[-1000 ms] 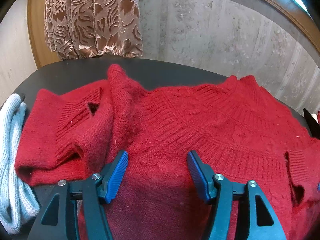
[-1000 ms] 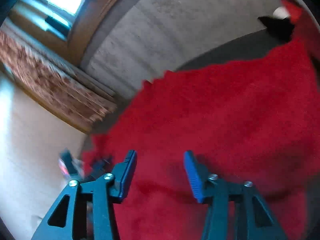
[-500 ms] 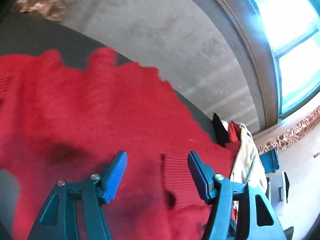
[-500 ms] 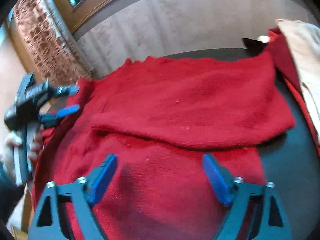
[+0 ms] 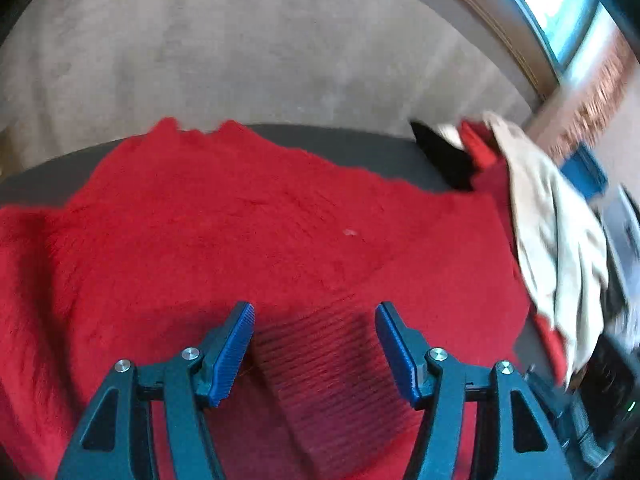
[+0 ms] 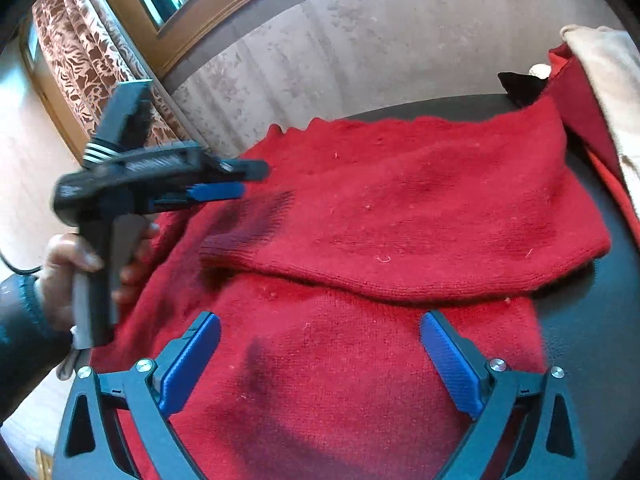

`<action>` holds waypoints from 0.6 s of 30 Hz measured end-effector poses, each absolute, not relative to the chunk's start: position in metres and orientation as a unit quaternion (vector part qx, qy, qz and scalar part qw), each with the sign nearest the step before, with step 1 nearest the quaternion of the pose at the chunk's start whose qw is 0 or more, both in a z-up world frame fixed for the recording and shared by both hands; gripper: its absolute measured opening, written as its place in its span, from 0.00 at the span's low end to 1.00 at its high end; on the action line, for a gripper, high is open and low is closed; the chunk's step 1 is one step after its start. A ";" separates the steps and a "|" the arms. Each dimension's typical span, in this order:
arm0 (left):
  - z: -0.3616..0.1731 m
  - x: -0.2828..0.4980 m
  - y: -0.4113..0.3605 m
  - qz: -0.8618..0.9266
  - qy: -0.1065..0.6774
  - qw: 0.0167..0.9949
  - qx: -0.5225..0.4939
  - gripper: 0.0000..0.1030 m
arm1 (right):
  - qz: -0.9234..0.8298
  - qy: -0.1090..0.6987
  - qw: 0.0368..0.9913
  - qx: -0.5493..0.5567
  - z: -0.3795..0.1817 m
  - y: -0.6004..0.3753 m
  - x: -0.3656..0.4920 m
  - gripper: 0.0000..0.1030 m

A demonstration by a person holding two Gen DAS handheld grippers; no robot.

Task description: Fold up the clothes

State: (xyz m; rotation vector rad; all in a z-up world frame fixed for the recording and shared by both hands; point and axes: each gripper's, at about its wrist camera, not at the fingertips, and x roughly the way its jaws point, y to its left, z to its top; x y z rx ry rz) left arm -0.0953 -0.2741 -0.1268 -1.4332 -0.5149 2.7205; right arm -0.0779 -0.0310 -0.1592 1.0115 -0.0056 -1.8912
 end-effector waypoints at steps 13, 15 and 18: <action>-0.133 -0.094 -0.272 0.866 -0.148 0.027 -0.476 0.11 | -0.769 -0.013 0.486 0.415 -0.160 -0.031 -0.077 1.00; -0.121 -0.091 -0.278 0.872 -0.172 0.026 -0.458 0.11 | -0.770 -0.013 0.485 0.415 -0.160 -0.032 -0.076 1.00; -0.088 -0.075 -0.301 0.886 -0.238 0.028 -0.397 0.11 | -0.770 -0.013 0.485 0.415 -0.160 -0.032 -0.076 1.00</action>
